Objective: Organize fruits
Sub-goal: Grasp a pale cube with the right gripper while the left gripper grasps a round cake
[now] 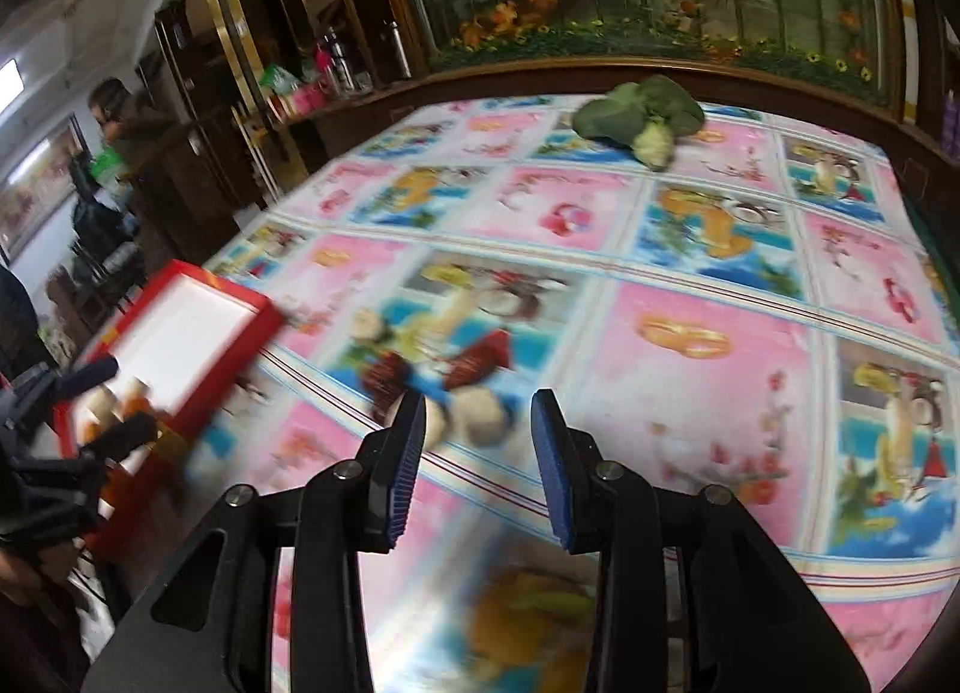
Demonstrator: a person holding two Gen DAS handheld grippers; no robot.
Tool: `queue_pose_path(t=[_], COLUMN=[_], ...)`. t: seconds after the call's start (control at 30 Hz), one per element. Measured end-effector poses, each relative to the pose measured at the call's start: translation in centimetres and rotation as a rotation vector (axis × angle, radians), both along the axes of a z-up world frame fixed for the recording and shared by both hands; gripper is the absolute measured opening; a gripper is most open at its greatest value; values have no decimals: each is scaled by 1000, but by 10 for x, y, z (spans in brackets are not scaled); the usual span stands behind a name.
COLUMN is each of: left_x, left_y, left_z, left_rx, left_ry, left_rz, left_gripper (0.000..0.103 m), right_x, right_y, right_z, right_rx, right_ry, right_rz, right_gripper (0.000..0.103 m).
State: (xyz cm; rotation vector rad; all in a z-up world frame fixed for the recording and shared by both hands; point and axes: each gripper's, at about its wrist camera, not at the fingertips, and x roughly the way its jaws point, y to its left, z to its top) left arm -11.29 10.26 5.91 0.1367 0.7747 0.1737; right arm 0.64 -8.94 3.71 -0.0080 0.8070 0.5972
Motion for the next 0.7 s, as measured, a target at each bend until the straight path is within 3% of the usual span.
queue_pose_path(t=[0.1, 0.3, 0.57, 0.6, 0.63, 0.7], left_x=[17, 46, 54, 55, 56, 60], left_y=[-18, -36, -47, -48, -49, -53], left_z=[-5, -18, -23, -22, -23, -24], left_rx=[-36, -110, -140, -141, -143, -149], left_ry=[30, 89, 142, 145, 150, 163], left_rz=[-56, -96, -143, -145, -146, -149], left_gripper=[74, 74, 74, 74, 74, 74], right_x=[8, 7, 18, 18, 18, 20], right_y=[-2, 14, 36, 38, 38, 34], right_z=[-12, -18, -25, -25, -25, -25], right_rx=[-46, -100, -169, -187, -192, -183], right_ry=[33, 14, 12, 10, 11, 26], right_rz=[10, 47, 69, 74, 75, 72], right_gripper=[38, 38, 38, 35, 24, 23])
